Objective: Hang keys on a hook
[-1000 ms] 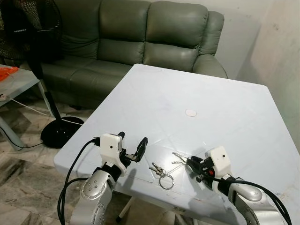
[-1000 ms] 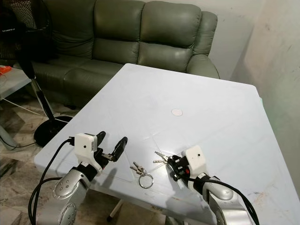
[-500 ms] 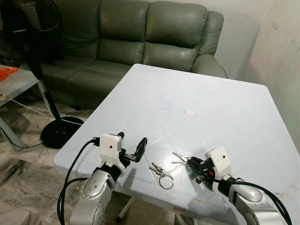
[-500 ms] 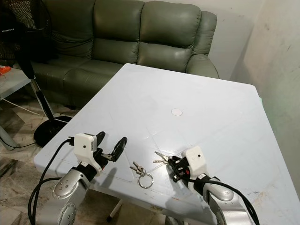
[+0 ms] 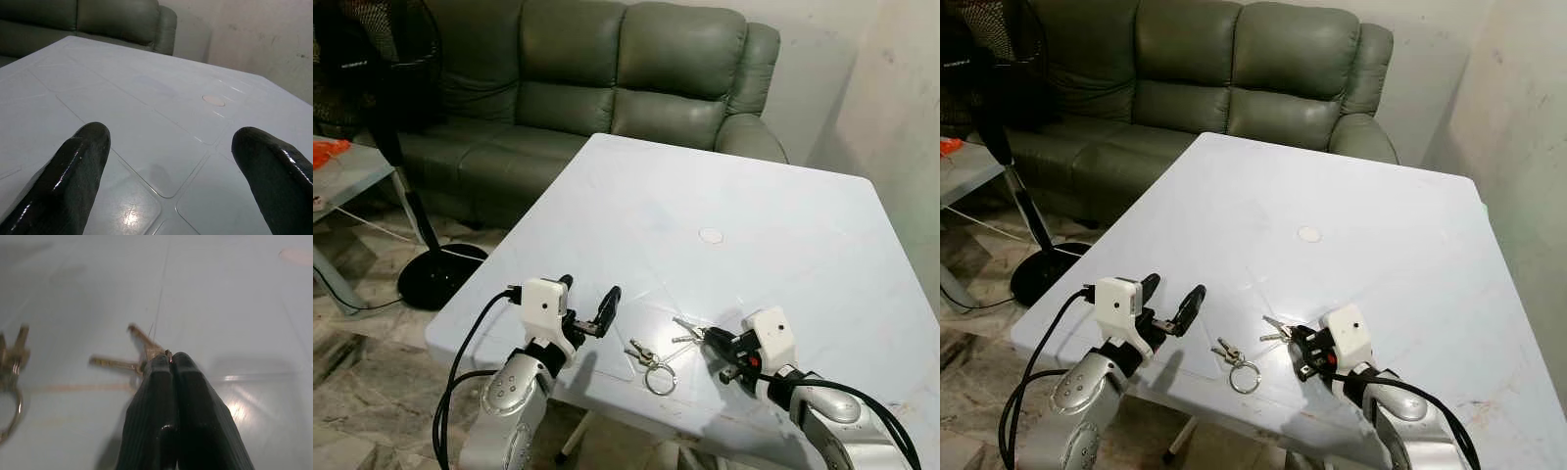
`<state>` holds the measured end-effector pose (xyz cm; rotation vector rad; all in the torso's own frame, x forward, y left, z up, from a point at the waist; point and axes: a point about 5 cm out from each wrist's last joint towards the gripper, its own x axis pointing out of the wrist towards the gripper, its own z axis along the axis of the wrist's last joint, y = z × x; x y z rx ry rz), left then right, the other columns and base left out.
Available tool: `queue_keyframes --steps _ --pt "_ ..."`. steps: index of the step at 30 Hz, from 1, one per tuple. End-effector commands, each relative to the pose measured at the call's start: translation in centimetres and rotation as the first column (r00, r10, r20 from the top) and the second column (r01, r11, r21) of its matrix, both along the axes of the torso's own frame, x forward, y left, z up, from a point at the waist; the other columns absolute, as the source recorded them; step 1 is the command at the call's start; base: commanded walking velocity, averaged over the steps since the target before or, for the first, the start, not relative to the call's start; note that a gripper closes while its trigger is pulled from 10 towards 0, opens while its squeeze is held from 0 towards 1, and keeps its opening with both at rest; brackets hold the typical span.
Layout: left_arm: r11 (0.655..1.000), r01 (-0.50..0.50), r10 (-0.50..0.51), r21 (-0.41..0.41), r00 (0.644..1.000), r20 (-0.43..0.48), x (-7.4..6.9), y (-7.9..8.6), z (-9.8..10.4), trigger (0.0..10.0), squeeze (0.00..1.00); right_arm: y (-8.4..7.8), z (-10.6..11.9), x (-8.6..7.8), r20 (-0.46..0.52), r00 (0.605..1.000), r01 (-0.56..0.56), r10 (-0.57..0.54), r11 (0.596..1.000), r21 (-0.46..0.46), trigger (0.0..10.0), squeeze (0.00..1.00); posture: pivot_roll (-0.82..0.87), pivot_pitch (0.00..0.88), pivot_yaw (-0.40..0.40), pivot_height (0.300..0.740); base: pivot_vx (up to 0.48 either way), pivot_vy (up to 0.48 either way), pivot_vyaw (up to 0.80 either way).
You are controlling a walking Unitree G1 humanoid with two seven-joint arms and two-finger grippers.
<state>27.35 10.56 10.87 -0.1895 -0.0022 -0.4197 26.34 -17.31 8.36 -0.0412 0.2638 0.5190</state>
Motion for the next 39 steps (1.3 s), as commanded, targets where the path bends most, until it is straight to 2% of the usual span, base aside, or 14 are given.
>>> queue_keyframes --steps 1,5,7,8,9,11,16,19,20,21,28,29,33,39 --pt "1.000 -0.012 0.012 -0.012 1.000 0.010 0.2 0.0 0.5 10.0 0.00 -0.4 0.8 0.4 0.059 0.997 0.053 -0.055 0.998 0.034 0.0 0.00 0.03 0.022 -0.046 0.740 0.000 0.000 0.00" --pt "0.999 -0.028 0.028 -0.027 1.000 0.009 0.3 0.2 0.6 10.0 0.00 -0.1 1.6 0.9 0.125 0.985 0.107 -0.117 0.991 0.085 0.0 0.00 0.03 0.019 -0.049 0.740 0.000 0.000 0.00" --pt "0.997 -0.061 0.061 -0.041 0.998 0.003 0.7 0.5 0.7 10.0 0.00 0.2 2.5 1.5 0.197 0.959 0.178 -0.203 0.974 0.138 0.0 0.00 0.03 0.017 -0.051 0.740 0.000 0.000 0.00" --pt "0.997 -0.061 0.061 -0.041 0.998 0.003 0.7 0.5 0.7 10.0 0.00 0.2 2.5 1.5 0.197 0.959 0.178 -0.203 0.974 0.138 0.0 0.00 0.03 0.017 -0.051 0.740 0.000 0.000 0.00" --pt "0.996 -0.085 0.085 -0.032 0.996 0.009 1.1 0.8 0.9 10.0 0.00 0.4 3.0 1.9 0.210 0.943 0.218 -0.258 0.957 0.194 0.0 0.00 0.03 0.017 -0.051 0.740 0.000 0.000 0.00" --pt "0.994 -0.103 0.103 -0.034 0.995 0.010 1.5 1.1 1.0 10.0 0.00 0.8 3.5 2.1 0.229 0.930 0.229 -0.289 0.939 0.257 0.0 0.00 0.04 0.007 -0.054 0.740 0.000 0.000 0.00" --pt "0.996 -0.084 0.086 -0.043 0.996 0.035 2.4 1.7 1.6 10.0 0.00 1.6 4.1 2.6 0.243 0.911 0.242 -0.332 0.911 0.334 0.0 0.00 0.03 0.000 -0.047 0.740 0.000 0.000 0.00" --pt "0.986 -0.167 0.168 -0.025 0.983 0.069 3.7 3.4 2.4 10.0 0.00 1.2 4.7 3.4 0.253 0.887 0.282 -0.385 0.888 0.364 0.0 0.00 0.03 0.000 -0.046 0.740 0.000 0.000 0.00" --pt "0.983 -0.183 0.184 -0.027 0.981 0.067 3.9 3.6 2.5 10.0 0.00 1.1 4.8 3.5 0.257 0.881 0.291 -0.398 0.883 0.368 2.7 0.00 0.03 0.000 -0.046 0.740 0.000 0.000 0.00" --pt "0.979 -0.200 0.202 -0.033 0.977 0.070 4.2 3.9 2.7 10.0 0.00 0.9 4.8 3.7 0.247 0.876 0.308 -0.413 0.876 0.371 10.0 0.00 0.03 0.000 -0.045 0.740 0.000 0.000 0.00" --pt "0.959 -0.281 0.282 -0.019 0.955 0.097 5.2 5.0 3.2 10.0 0.00 0.3 4.3 4.4 0.241 0.833 0.404 -0.498 0.845 0.350 10.0 0.00 0.03 0.000 -0.044 0.740 0.000 0.000 0.00" --pt "0.954 -0.299 0.299 -0.017 0.949 0.103 5.3 5.1 3.2 10.0 0.00 0.4 4.1 4.5 0.276 0.820 0.431 -0.501 0.859 0.277 10.0 0.00 0.03 0.000 -0.044 0.740 0.000 0.000 0.00" --pt "0.951 -0.309 0.307 -0.006 0.942 0.137 5.4 4.9 3.2 10.0 0.00 0.9 3.9 4.4 0.316 0.812 0.438 -0.491 0.870 0.228 10.0 0.00 0.03 0.000 -0.044 0.740 0.000 0.000 0.00" --pt "0.955 -0.291 0.296 -0.058 0.950 0.104 5.4 4.2 2.8 10.0 0.00 2.0 4.0 4.3 0.318 0.833 0.385 -0.453 0.887 0.254 10.0 0.00 0.03 0.000 -0.040 0.740 0.000 0.000 0.00"
